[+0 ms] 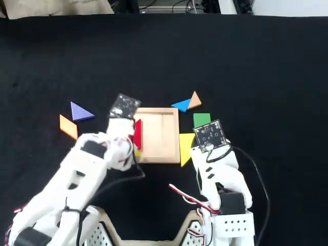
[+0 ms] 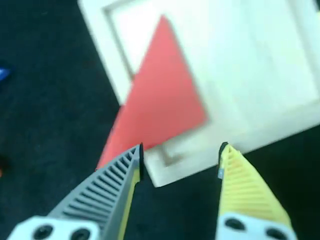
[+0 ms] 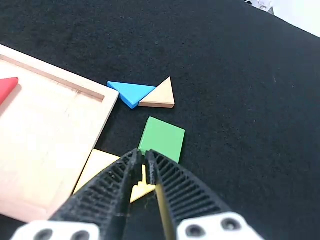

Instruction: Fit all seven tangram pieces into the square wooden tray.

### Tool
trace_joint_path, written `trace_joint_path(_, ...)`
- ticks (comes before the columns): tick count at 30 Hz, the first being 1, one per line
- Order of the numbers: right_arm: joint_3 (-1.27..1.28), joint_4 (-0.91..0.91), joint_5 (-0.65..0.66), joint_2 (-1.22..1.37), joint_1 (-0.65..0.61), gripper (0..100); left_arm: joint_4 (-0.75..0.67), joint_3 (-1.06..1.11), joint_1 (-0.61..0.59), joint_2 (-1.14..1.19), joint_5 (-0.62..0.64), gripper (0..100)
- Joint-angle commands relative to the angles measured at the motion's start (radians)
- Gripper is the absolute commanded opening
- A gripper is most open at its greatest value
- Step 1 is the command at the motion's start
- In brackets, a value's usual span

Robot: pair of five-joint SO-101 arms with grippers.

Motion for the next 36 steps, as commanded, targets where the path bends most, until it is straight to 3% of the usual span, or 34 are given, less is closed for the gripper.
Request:
trace_joint_path(1,-0.005,0.006,0.008,-0.061,-0.009,3.2,-0.080,0.045,0.061,-0.078,0.028,25)
trace_joint_path(5,-0.005,0.006,0.008,-0.061,-0.008,3.2,-0.081,0.015,-0.031,-0.107,-0.011,25)
trace_joint_path(8,-0.005,0.006,0.008,-0.061,-0.008,3.2,-0.046,-0.033,-0.137,-0.120,-0.213,24)
trace_joint_path(12,-0.005,0.006,0.008,-0.061,-0.008,3.2,0.080,-0.116,-0.214,-0.089,-0.598,24)
trace_joint_path(14,-0.005,0.006,0.008,-0.061,-0.009,3.2,0.101,-0.153,-0.231,-0.035,-0.683,25)
trace_joint_path(21,-0.005,0.006,0.008,-0.061,-0.006,3.2,0.186,-0.288,-0.133,0.209,-0.684,25)
trace_joint_path(29,-0.005,0.006,0.008,-0.061,-0.006,3.2,0.183,-0.298,-0.117,0.232,-0.681,25)
trace_joint_path(36,-0.005,0.006,0.008,-0.061,-0.008,3.2,0.080,-0.225,-0.058,0.233,-0.565,25)
